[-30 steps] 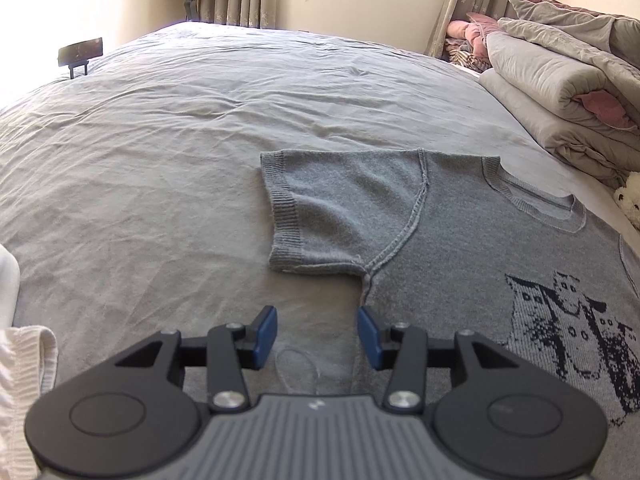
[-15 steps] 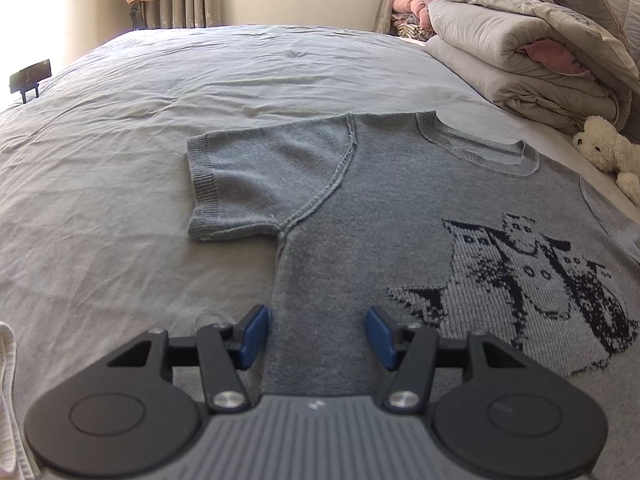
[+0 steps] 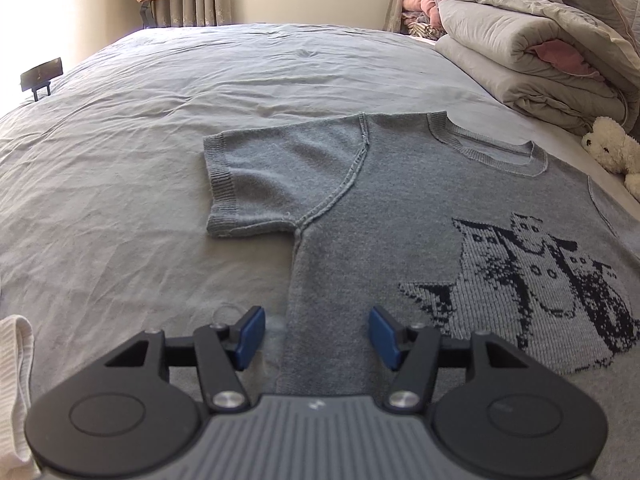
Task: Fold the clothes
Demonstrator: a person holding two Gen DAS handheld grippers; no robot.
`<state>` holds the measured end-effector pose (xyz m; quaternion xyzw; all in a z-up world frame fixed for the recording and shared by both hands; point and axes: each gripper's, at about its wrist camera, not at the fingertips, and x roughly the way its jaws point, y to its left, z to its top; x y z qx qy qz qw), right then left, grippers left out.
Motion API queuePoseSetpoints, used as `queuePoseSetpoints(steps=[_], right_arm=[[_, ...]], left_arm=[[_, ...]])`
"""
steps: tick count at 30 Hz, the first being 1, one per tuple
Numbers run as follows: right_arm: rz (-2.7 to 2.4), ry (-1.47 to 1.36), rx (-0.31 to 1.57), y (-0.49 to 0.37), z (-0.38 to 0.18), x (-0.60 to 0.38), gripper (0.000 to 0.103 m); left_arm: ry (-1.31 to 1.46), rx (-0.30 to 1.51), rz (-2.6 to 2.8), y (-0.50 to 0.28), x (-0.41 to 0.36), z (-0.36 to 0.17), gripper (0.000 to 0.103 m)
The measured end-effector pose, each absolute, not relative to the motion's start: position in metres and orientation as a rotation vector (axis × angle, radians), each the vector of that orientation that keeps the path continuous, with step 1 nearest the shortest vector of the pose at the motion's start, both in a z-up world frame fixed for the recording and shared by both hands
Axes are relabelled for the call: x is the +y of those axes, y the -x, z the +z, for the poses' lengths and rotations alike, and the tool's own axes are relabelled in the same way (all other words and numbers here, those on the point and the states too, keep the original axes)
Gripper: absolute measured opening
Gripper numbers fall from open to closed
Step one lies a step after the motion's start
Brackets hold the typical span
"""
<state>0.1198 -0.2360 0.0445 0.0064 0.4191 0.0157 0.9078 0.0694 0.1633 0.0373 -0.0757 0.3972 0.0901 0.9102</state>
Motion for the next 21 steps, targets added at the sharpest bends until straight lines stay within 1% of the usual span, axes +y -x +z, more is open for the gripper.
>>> queuePoseSetpoints(steps=[4,8,12,15,21], right_arm=[[0.114,-0.015,0.822,-0.103,0.054,-0.226,0.027],[0.21,0.005,0.847,-0.094,0.05,-0.204,0.027],[0.277,0.086,0.895,-0.089,0.041,-0.184,0.028],[0.244,0.125,0.918,-0.089,0.034,-0.184,0.031],[0.144,0.14,0.921,-0.089,0.033,-0.208,0.03]], left_arm=[[0.172,0.79,0.143,-0.054,0.158,0.047,0.059],[0.201,0.796,0.097,-0.038,0.154,0.047,0.059],[0.194,0.815,0.018,-0.024,0.145,0.043,0.059],[0.145,0.842,0.019,-0.019,0.14,0.035,0.059],[0.086,0.853,0.05,-0.01,0.145,0.032,0.059]])
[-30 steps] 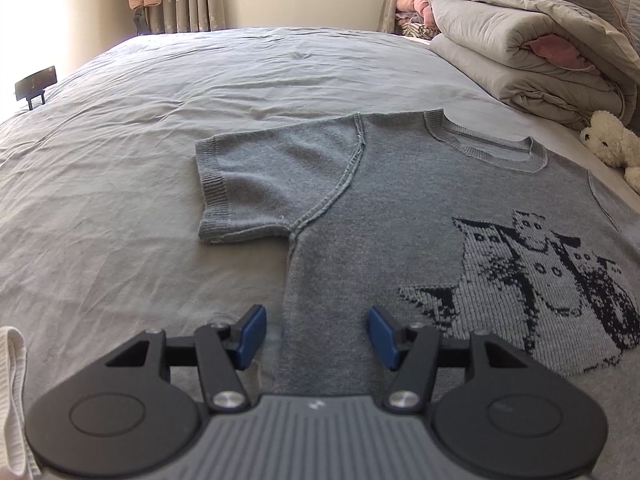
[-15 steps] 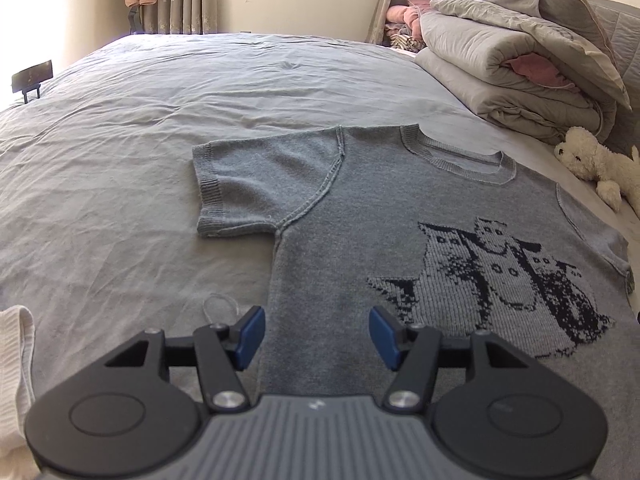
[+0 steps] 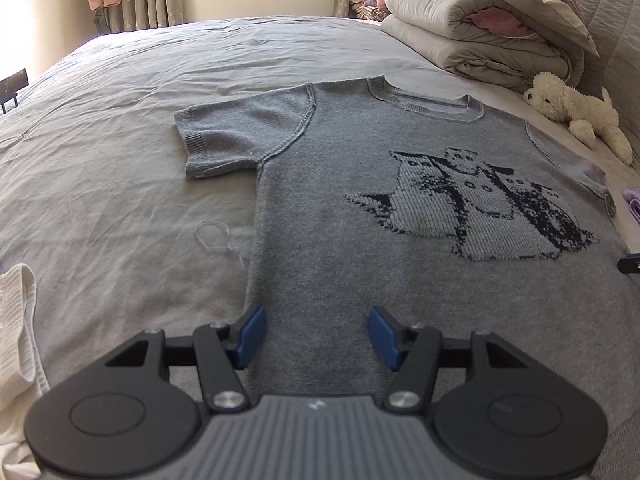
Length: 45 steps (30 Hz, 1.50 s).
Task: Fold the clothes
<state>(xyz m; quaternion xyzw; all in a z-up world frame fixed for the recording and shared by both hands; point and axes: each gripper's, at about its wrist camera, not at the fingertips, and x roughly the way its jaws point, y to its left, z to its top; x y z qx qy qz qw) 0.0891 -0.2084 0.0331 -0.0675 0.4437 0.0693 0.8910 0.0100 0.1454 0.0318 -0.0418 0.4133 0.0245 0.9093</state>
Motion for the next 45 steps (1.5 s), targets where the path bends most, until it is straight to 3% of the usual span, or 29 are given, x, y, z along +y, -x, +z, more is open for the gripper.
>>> queuePoseSetpoints(steps=[10,21,45], right_arm=[[0.24,0.112,0.82,-0.057,0.053,-0.198,0.031],[0.383,0.158,0.875,-0.027,0.032,-0.15,0.036],[0.263,0.063,0.864,0.083,0.024,-0.189,0.047]], left_arm=[[0.151,0.742,0.011,0.013,0.146,0.058,0.06],[-0.027,0.772,0.039,0.025,0.097,0.02,0.062],[0.158,0.814,0.019,0.118,0.135,0.026,0.067]])
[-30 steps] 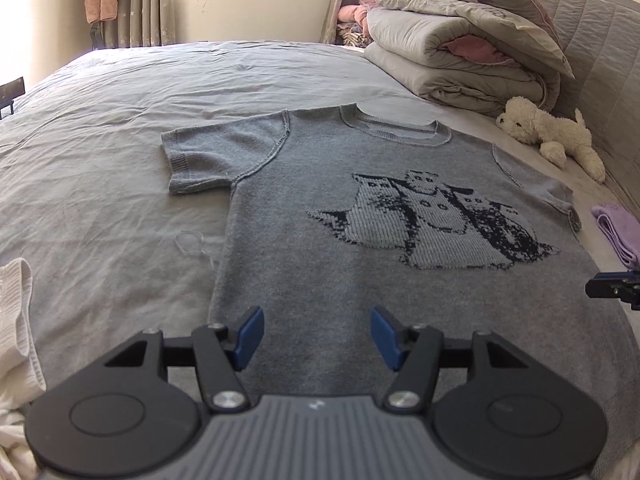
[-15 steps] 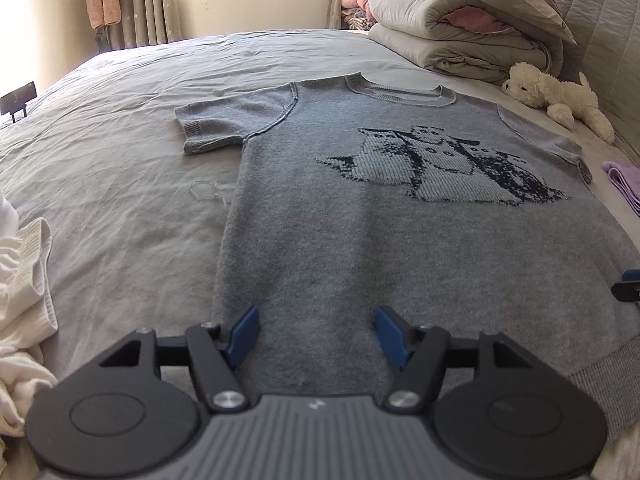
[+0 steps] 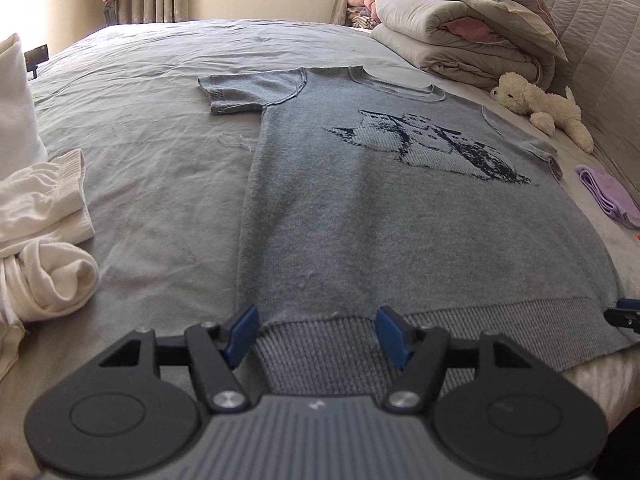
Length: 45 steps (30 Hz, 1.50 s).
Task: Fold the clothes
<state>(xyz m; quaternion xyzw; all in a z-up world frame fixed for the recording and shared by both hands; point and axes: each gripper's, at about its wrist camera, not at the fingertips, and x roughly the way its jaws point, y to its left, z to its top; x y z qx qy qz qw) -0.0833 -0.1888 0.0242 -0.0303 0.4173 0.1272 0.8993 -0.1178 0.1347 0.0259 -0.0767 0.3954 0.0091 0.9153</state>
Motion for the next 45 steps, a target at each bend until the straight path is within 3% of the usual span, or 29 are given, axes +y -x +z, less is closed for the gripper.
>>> queuePoseSetpoints(steps=[3,14,19,21,23,38,41,45], right_arm=[[0.26,0.054,0.878,0.091,0.024,-0.193,0.047],[0.212,0.033,0.937,0.101,0.028,-0.197,0.049],[0.211,0.021,0.929,0.103,0.027,-0.199,0.05],[0.209,0.03,0.928,0.103,0.027,-0.197,0.051],[0.209,0.032,0.928,0.102,0.027,-0.197,0.052],[0.198,0.03,0.924,0.102,0.026,-0.198,0.055],[0.181,0.033,0.926,0.101,0.025,-0.198,0.062],[0.172,0.02,0.934,0.099,0.024,-0.199,0.063]], left_arm=[[0.176,0.824,0.02,0.125,0.138,0.025,0.071],[0.239,0.819,-0.008,0.139,0.15,0.027,0.069],[0.23,0.807,0.02,0.138,0.149,0.026,0.049],[0.228,0.806,0.015,0.136,0.149,0.026,0.023],[0.245,0.807,0.004,0.136,0.15,0.027,0.007],[0.273,0.746,0.024,0.146,0.154,0.042,0.007],[0.251,0.708,0.022,0.151,0.151,0.051,0.007],[0.224,0.749,0.031,0.148,0.15,0.045,0.007]])
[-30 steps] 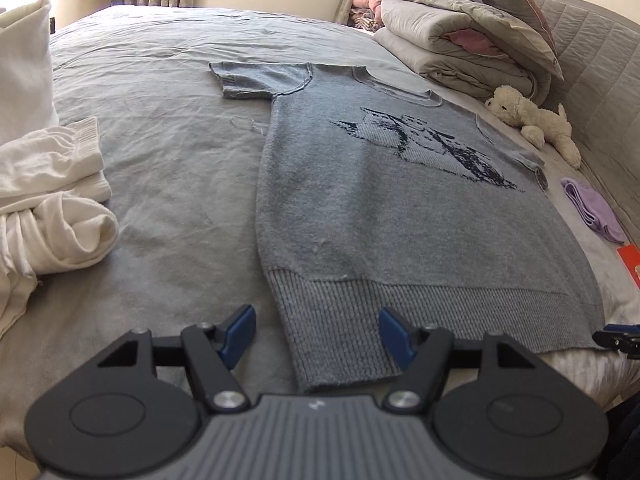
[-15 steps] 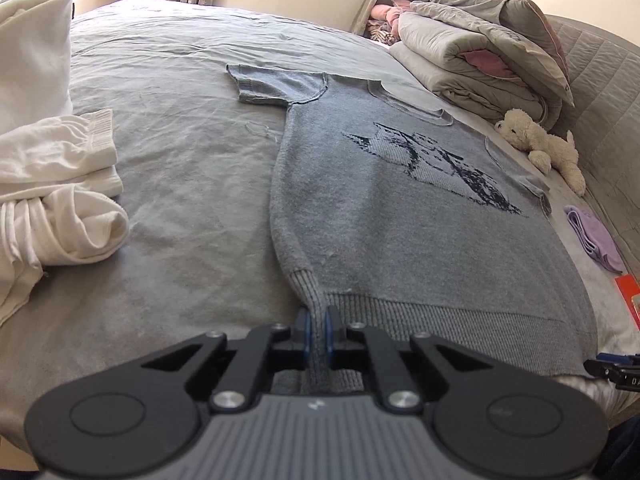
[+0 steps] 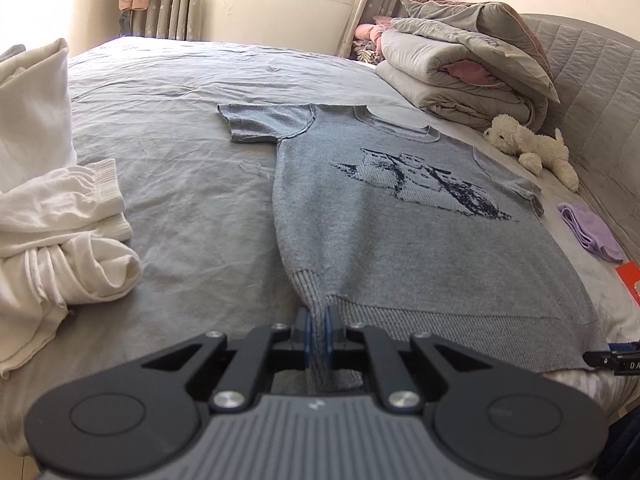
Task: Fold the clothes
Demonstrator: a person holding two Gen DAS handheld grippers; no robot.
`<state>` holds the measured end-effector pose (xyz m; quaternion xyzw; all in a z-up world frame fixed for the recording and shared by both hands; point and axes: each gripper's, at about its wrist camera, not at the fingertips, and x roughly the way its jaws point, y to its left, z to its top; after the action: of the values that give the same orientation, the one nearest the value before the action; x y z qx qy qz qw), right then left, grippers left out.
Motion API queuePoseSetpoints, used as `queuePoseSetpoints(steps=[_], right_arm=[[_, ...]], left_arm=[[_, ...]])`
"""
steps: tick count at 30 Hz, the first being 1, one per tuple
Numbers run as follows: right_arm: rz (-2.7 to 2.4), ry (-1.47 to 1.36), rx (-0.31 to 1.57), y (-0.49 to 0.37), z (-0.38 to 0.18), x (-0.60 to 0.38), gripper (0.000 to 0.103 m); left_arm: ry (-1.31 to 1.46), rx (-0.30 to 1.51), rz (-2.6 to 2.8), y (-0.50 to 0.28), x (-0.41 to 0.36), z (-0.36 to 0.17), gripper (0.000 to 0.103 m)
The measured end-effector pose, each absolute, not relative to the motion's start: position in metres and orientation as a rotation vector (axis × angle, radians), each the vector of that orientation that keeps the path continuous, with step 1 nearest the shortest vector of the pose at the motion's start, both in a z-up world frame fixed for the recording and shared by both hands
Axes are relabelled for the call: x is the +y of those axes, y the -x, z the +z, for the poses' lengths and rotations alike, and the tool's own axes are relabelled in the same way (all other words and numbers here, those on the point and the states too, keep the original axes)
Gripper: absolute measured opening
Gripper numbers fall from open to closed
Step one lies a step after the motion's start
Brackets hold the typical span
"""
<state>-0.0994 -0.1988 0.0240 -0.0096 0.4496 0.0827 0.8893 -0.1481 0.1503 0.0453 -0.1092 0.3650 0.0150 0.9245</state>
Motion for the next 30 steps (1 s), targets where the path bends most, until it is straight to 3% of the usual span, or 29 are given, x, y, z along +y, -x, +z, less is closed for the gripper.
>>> queuePoseSetpoints(steps=[10,12,14,30], right_arm=[[0.163,0.019,0.937,0.099,0.024,-0.196,0.065],[0.164,0.018,0.935,0.099,0.025,-0.197,0.065],[0.163,0.016,0.933,0.099,0.025,-0.197,0.065],[0.108,-0.092,0.82,0.093,0.048,-0.208,0.065]], left_arm=[[0.167,0.822,0.08,0.145,0.151,0.032,0.014],[0.147,0.811,0.099,0.145,0.152,0.036,0.037],[0.133,0.792,0.12,0.146,0.153,0.039,0.046],[0.233,0.714,0.202,0.123,0.174,0.06,0.066]])
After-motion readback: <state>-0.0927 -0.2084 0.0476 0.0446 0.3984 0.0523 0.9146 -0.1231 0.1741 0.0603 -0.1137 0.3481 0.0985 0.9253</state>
